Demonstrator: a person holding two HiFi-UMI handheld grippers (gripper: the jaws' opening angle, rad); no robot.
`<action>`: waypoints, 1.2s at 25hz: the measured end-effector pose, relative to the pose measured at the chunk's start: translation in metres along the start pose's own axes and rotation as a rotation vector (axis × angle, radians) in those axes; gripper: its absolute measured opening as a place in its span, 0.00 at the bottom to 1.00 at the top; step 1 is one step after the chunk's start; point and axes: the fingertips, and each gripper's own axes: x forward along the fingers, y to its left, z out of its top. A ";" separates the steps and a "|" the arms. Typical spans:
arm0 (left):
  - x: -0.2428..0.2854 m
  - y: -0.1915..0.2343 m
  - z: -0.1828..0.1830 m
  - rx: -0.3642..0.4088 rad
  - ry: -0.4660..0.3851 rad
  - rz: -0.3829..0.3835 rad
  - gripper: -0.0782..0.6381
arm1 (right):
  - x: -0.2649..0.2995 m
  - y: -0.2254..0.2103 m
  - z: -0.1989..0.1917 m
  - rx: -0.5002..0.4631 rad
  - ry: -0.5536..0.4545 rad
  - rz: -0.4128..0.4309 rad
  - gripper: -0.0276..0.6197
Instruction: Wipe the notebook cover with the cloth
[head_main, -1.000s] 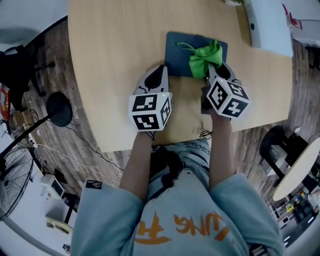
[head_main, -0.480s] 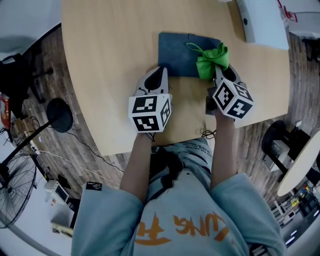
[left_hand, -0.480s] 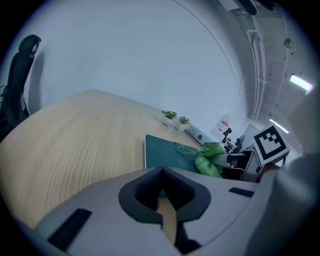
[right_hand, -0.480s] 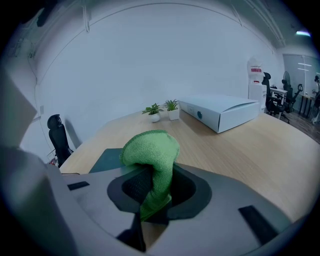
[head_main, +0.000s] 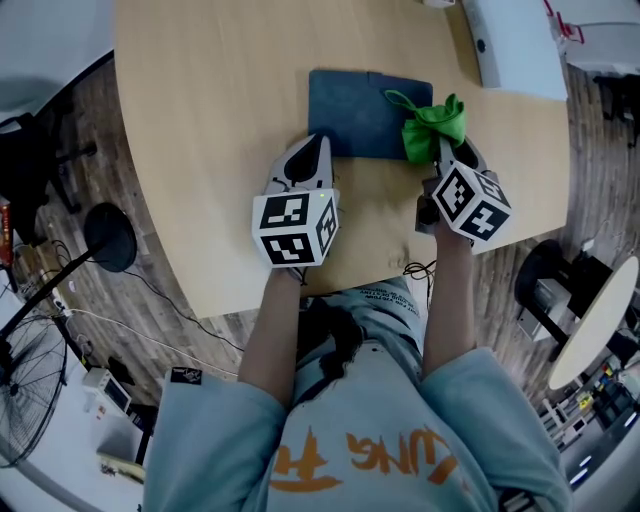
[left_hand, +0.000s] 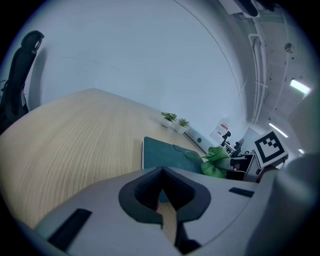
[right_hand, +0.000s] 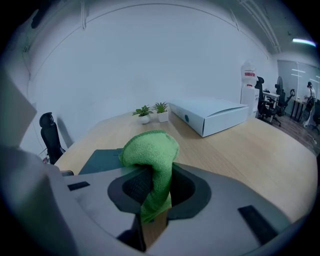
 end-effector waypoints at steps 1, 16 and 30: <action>0.000 0.000 0.002 -0.004 -0.005 -0.001 0.13 | -0.003 -0.002 0.004 -0.002 -0.003 -0.004 0.15; -0.019 0.036 0.028 -0.085 -0.098 0.081 0.13 | -0.004 0.117 0.068 -0.115 -0.098 0.280 0.15; -0.013 0.038 0.036 -0.098 -0.110 0.098 0.13 | 0.040 0.214 0.045 -0.303 0.022 0.504 0.15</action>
